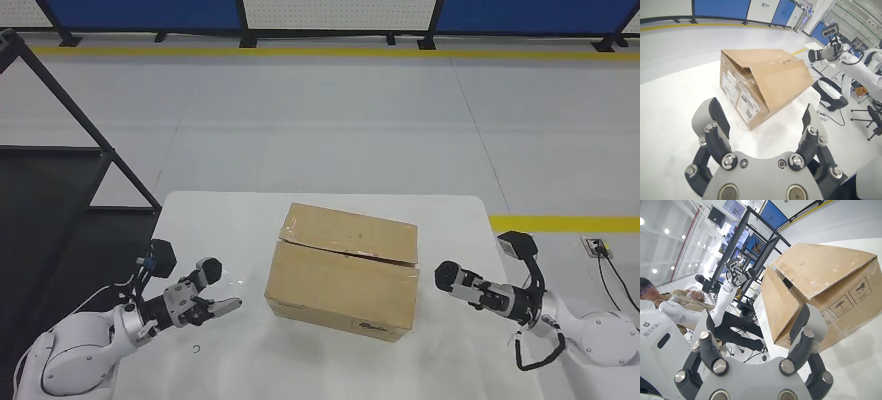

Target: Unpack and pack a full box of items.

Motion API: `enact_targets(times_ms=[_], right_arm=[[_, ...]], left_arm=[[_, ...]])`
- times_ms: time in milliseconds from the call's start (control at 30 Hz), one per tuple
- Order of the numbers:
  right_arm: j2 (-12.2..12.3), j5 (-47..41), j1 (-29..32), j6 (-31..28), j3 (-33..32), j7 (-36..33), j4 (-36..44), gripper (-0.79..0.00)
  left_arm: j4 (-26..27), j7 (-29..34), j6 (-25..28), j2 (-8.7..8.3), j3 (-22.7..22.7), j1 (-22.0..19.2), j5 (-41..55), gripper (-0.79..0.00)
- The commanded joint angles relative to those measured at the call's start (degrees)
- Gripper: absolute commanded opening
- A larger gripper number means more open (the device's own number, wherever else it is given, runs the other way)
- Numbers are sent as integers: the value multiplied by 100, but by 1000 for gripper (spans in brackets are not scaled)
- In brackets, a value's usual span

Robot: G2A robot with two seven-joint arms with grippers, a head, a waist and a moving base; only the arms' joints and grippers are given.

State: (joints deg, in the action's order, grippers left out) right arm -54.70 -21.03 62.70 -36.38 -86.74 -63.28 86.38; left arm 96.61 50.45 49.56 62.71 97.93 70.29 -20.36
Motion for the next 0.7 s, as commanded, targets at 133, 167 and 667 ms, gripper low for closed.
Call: enact_targets(times_ms=[133, 167, 667], right_arm=[[33, -103, 93, -71, -77, -42, -35, 0], [38, -116, 107, -77, -91, -40, -36, 0], [97, -157, 239, -108, -137, -59, 10, 0]], left_arm=[[-5, 422, 6, -148, -509, -32, 68, 0], [-22, 423, 4, -178, -575, -53, 78, 0], [-209, 379, 48, -664, -1524, -351, 542, 0]])
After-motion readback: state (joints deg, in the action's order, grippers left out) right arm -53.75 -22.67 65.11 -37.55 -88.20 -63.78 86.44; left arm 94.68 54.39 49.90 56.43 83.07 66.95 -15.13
